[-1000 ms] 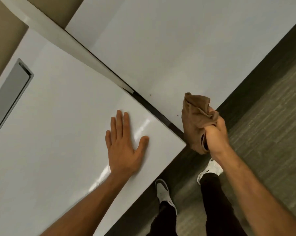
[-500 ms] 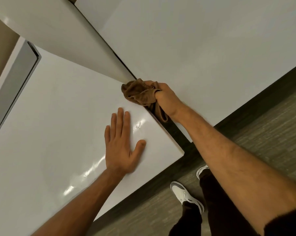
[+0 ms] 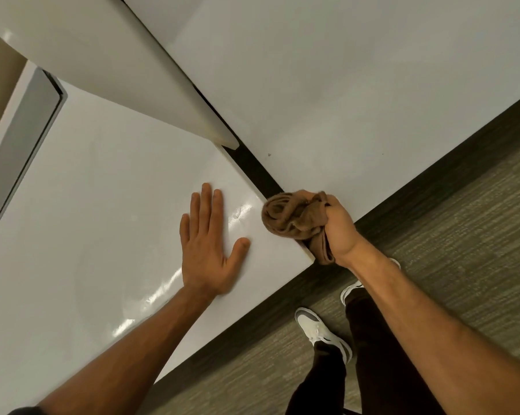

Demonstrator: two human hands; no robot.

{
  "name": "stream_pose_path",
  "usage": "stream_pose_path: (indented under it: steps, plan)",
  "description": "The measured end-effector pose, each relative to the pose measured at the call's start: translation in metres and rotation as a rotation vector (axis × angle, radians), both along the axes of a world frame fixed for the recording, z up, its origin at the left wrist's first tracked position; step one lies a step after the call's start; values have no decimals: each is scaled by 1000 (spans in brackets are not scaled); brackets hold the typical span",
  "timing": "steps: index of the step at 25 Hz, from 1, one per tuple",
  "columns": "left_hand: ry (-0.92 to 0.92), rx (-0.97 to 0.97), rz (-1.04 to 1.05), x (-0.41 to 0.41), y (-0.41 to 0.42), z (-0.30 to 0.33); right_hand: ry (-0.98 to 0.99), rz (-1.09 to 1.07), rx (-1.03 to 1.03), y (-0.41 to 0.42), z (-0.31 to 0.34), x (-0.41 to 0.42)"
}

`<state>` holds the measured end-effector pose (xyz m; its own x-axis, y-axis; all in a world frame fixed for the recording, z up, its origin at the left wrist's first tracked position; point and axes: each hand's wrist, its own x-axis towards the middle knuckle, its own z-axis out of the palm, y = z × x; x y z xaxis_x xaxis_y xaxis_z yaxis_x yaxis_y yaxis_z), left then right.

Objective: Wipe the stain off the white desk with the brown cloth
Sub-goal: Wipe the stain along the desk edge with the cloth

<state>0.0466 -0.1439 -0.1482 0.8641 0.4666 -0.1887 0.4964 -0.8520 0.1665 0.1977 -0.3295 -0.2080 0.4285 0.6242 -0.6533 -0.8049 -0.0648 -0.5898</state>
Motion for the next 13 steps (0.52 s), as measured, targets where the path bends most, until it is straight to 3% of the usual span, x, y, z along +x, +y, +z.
stream_pose_path:
  steps: [4,7,9,13]
  plan:
    - [-7,12,-5,2,-2,2,217,-45,24,-56,-8,-29]
    - [-7,8,-6,2,-1,2,156,-46,39,-71,-7,-23]
    - [-9,9,-8,1,-1,1,114,-23,172,-65,1,-1]
    - [-7,8,-15,-2,3,-2,116,-90,260,5,18,44]
